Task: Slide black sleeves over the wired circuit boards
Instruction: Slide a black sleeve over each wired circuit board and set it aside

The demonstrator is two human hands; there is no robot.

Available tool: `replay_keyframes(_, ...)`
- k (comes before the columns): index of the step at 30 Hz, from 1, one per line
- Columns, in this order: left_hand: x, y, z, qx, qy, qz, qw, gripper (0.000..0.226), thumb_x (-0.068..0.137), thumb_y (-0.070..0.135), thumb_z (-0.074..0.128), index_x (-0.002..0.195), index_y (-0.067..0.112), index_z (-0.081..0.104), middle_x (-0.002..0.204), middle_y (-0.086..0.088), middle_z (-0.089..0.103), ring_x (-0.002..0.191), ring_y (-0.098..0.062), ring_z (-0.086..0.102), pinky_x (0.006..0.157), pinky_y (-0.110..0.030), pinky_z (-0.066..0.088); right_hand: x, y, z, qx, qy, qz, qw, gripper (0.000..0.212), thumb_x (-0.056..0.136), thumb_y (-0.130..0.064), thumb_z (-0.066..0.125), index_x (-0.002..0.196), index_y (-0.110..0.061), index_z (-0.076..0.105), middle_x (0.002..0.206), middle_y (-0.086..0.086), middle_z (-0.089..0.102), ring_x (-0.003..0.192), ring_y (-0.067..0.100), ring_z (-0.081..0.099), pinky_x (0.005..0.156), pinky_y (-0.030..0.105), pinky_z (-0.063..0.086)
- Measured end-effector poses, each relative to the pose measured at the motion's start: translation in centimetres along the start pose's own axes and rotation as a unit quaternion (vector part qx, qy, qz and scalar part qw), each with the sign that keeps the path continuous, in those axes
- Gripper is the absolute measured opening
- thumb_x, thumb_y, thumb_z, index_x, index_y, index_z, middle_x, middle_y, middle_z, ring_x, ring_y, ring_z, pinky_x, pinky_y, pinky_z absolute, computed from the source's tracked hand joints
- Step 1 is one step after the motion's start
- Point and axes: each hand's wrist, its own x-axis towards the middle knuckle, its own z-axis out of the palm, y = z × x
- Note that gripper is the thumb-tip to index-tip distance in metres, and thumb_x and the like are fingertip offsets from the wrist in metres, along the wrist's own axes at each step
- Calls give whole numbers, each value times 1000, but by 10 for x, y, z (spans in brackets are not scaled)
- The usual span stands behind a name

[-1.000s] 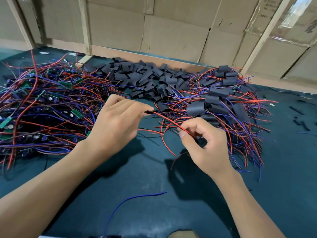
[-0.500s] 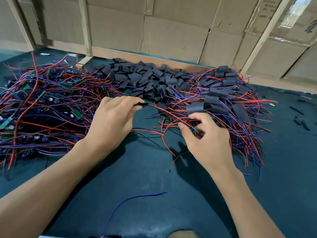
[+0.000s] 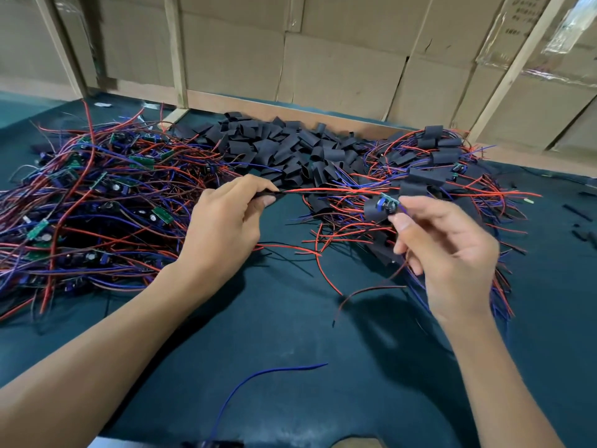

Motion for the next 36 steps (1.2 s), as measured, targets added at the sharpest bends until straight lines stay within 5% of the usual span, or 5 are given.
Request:
replay_keyframes(4,-1,6,2,44,-63,110,991,23,99,19,63,121,14,65,114,3,68,104,-19,60,88,-40,42,-6,0,12,-17,-19,14,1000,12,87,-14,76,93,-24,77,76,-12,72,60,-1,57,61,11,45)
replay_keyframes(12,-7,18,9,77,-82,252,961,29,103,25,59,126,8,65,126,-1,65,111,-24,62,88,-39,45,-15,-1,33,-55,-87,17,995,24,86,-5,78,97,-26,78,90,-15,77,82,-1,70,77,10,48)
replay_keyframes(20,-7,22,9,77,-92,271,955,30,102,18,60,129,5,63,129,-4,63,112,-28,60,87,-43,48,-14,-2,29,-43,-103,33,993,22,86,-7,78,92,-27,79,84,-14,77,75,-1,68,72,10,48)
replay_keyframes(30,-10,28,9,56,-108,293,948,30,101,16,62,128,3,64,128,-6,64,114,-30,62,88,-46,49,-12,-3,30,43,-134,103,985,5,84,-8,77,89,-9,78,73,-6,74,55,0,59,57,6,42)
replay_keyframes(36,-12,32,8,33,-91,292,951,23,100,12,63,119,0,68,114,-9,69,97,-32,66,77,-47,51,-15,0,32,2,-122,93,988,14,83,-21,81,87,-14,69,73,-11,68,56,1,54,57,10,41)
